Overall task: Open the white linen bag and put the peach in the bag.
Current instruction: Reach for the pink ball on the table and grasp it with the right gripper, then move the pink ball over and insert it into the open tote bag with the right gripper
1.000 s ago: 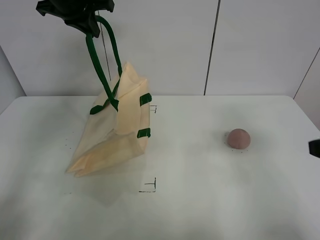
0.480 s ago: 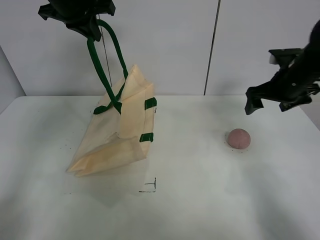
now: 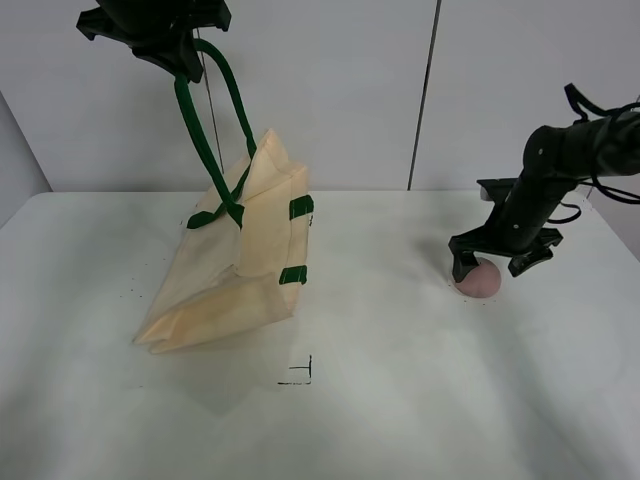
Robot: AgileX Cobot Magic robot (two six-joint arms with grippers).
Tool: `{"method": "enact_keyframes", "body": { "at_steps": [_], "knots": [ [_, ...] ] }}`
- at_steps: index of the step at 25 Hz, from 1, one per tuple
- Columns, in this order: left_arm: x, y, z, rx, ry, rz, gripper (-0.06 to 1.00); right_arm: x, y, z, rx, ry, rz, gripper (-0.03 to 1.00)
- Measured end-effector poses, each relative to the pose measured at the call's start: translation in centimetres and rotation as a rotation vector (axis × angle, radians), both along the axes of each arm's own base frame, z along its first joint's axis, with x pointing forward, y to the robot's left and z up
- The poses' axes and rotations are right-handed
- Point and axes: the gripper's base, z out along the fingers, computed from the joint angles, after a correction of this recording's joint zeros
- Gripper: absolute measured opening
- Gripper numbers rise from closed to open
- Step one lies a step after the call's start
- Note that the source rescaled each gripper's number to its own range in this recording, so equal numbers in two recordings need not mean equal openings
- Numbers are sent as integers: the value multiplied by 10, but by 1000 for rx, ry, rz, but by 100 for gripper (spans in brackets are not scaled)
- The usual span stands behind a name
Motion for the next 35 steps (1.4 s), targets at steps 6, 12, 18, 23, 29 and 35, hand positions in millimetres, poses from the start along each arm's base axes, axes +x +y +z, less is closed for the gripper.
{"method": "enact_keyframes", "body": {
  "at_steps": [6,12,18,23,29,35],
  "knots": [
    [0,0,0,0,0,0,0,5,2,-11,17,-27,-8,97],
    [-1,0,1,-1,-3,0,0,4,2,-10,24,-17,-11,30],
    [-10,3,15,-11,-35,0,0,12,8,15,80,-3,7,0],
    [-13,4,19,-14,-45,0,0,34,28,94,258,-127,56,0],
    [-13,4,19,-14,-45,0,0,37,96,170,429,-291,209,0],
    [-13,4,19,-14,-45,0,0,11,188,181,502,-348,376,0]
  ]
}}
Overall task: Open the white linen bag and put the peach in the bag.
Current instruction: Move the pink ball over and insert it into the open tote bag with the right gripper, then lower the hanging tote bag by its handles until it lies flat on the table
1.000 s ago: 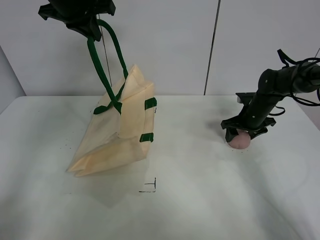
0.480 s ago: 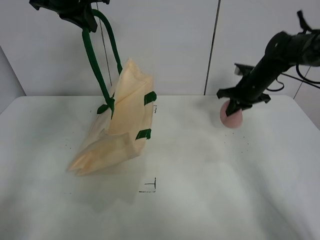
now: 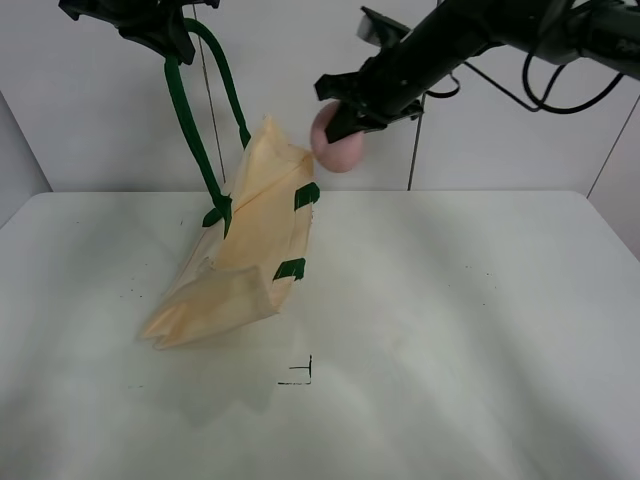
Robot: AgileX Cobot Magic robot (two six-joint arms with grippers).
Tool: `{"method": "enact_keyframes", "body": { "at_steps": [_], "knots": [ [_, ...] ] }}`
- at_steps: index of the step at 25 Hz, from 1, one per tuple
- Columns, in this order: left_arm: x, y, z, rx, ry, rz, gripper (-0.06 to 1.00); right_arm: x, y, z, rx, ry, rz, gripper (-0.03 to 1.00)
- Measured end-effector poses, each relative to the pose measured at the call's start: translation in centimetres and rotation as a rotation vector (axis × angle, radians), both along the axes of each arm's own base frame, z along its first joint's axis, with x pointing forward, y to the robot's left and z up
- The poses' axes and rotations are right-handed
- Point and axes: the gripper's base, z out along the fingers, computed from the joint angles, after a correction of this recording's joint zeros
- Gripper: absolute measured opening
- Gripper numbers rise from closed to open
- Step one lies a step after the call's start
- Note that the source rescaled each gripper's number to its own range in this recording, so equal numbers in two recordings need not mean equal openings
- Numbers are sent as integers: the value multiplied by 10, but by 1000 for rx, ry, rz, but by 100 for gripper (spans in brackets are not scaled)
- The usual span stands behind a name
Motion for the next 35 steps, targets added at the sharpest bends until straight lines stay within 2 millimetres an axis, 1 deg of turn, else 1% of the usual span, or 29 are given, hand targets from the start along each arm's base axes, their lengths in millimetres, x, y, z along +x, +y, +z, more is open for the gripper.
{"method": "enact_keyframes", "body": {
  "at_steps": [3,6,10,13,16,18,19,20,21,24,26,28,31,33,35],
  "knots": [
    [0,0,0,0,0,0,0,-11,38,-15,2,5,63,0],
    [0,0,0,0,0,0,0,-14,59,-38,-9,40,89,0],
    [0,0,0,1,0,-1,0,-6,69,-71,9,105,45,0],
    [0,0,0,1,0,-1,0,3,75,-91,57,125,-1,0],
    [0,0,0,1,0,-1,0,8,78,-106,86,147,-32,0],
    [0,0,0,1,0,-1,0,9,80,-112,100,158,-43,1],
    [0,0,0,1,0,-1,0,10,80,-114,99,160,-41,4],
    [0,0,0,1,0,-1,0,10,80,-115,99,157,-36,12],
    [0,0,0,1,0,-1,0,10,80,-115,96,151,-29,23],
    [0,0,0,1,0,-1,0,10,81,-113,92,132,-10,78],
    [0,0,0,1,0,-1,0,10,80,-113,83,124,-5,92],
    [0,0,0,1,0,-1,0,9,78,-115,40,118,12,97],
    [0,0,-1,-3,4,-3,0,5,69,-112,-93,137,33,99],
    [0,0,-1,-3,4,-3,0,5,60,-103,-202,143,24,100],
    [0,0,0,-4,3,-3,0,8,48,-86,-329,113,0,100]
  ]
}}
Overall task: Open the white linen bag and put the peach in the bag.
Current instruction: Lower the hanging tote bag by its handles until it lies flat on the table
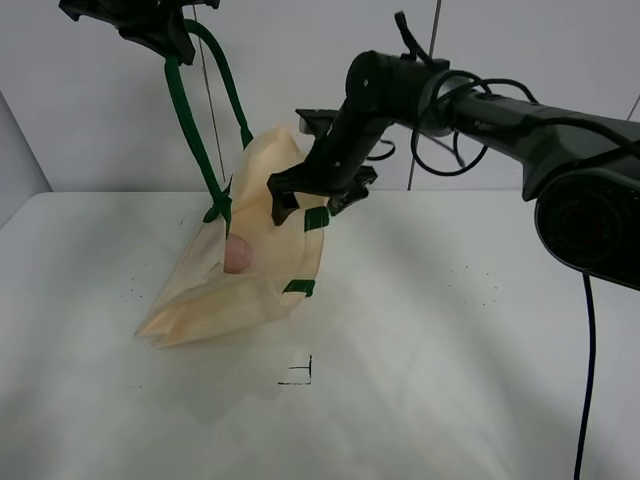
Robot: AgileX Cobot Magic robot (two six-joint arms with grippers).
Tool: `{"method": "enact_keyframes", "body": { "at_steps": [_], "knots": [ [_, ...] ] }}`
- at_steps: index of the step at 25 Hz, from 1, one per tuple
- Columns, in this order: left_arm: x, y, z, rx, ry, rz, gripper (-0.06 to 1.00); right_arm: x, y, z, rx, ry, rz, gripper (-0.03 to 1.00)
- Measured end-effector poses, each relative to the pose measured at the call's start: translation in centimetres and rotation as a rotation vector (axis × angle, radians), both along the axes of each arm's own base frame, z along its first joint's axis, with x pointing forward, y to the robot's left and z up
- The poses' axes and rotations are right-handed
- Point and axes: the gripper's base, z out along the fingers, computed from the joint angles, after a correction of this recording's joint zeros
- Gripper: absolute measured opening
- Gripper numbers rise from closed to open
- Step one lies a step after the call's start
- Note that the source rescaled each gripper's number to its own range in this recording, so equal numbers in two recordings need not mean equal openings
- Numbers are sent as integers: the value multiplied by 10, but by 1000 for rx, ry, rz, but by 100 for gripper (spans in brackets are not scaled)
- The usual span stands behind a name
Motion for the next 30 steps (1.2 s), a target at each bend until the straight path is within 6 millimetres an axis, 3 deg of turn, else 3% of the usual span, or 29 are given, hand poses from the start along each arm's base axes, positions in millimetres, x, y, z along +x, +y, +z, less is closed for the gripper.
{"method": "enact_keyframes", "body": {
  "at_steps": [4,8,15,19,22,27,30],
  "knots": [
    [0,0,0,0,0,0,0,9,-26,22,-132,-49,-76,100],
    [0,0,0,0,0,0,0,23,-57,20,-159,-30,-149,100],
    [0,0,0,0,0,0,0,57,-165,20,-195,-7,-366,100],
    [0,0,0,0,0,0,0,64,-213,20,-197,2,-461,100],
    [0,0,0,0,0,0,0,65,-228,20,-199,2,-482,100],
    [0,0,0,0,0,0,0,63,-228,27,-193,-10,-477,100],
    [0,0,0,0,0,0,0,58,-229,44,-189,-39,-480,100]
  ]
}}
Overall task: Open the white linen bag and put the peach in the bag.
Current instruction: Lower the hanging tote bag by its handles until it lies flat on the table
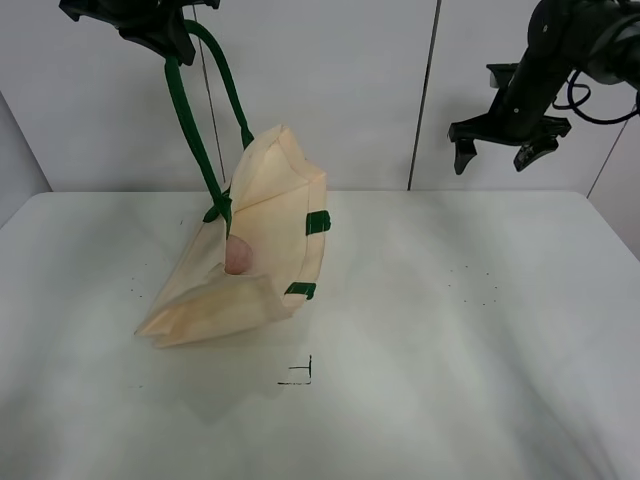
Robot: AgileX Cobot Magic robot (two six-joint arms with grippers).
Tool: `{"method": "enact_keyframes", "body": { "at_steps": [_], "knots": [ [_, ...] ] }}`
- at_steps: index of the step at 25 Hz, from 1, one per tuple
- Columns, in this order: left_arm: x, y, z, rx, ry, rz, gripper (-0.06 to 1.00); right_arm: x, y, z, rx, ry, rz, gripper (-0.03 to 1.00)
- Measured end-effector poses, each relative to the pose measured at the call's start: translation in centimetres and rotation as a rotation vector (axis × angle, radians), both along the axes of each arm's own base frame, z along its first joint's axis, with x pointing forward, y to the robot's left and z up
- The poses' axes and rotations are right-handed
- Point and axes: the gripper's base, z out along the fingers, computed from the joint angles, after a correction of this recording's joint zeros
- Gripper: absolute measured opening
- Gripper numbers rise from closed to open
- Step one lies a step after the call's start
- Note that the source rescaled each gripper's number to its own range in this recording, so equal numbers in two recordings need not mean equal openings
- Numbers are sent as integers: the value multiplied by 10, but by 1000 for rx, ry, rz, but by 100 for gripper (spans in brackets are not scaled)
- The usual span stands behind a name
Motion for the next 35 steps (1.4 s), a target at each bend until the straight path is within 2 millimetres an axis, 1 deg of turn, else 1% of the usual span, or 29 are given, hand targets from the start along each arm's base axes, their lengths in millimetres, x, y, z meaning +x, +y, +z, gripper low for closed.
{"method": "enact_keyframes", "body": {
  "at_steps": [2,3,6,7,8,10,11,12,14,18,20,21,22,24,27,28,30,32,35],
  "knots": [
    [0,0,0,0,0,0,0,-10,0,13,6,-10,0,100],
    [0,0,0,0,0,0,0,-19,-1,27,2,-23,0,100],
    [0,0,0,0,0,0,0,-50,-4,47,1,-11,0,100],
    [0,0,0,0,0,0,0,-67,-5,59,1,-13,0,100],
    [0,0,0,0,0,0,0,-81,-7,60,-6,6,0,100],
    [0,0,0,0,0,0,0,-116,-10,73,-8,14,0,100],
    [0,0,0,0,0,0,0,-135,-11,75,-9,26,0,100],
    [0,0,0,0,0,0,0,-152,-12,72,-10,49,1,100],
    [0,0,0,0,0,0,0,-192,-16,76,-12,58,1,100],
    [0,0,0,0,0,0,0,-270,-22,63,-15,87,3,100],
    [0,0,0,0,0,0,0,-306,-25,48,-21,104,11,100],
    [0,0,0,0,0,0,0,-324,-26,45,-23,80,18,100],
    [0,0,0,0,0,0,0,-339,-27,37,-25,69,23,100],
    [0,0,0,0,0,0,0,-370,-30,25,-20,-15,25,100],
    [0,0,0,0,0,0,0,-407,-33,12,-11,-159,24,100],
    [0,0,0,0,0,0,0,-419,-33,10,-5,-221,23,100],
    [0,0,0,0,0,0,0,-438,-35,5,2,-311,22,100],
    [0,0,0,0,0,0,0,-454,-36,7,10,-427,21,100],
    [0,0,0,0,0,0,0,-472,-38,11,18,-549,20,100]
  ]
}}
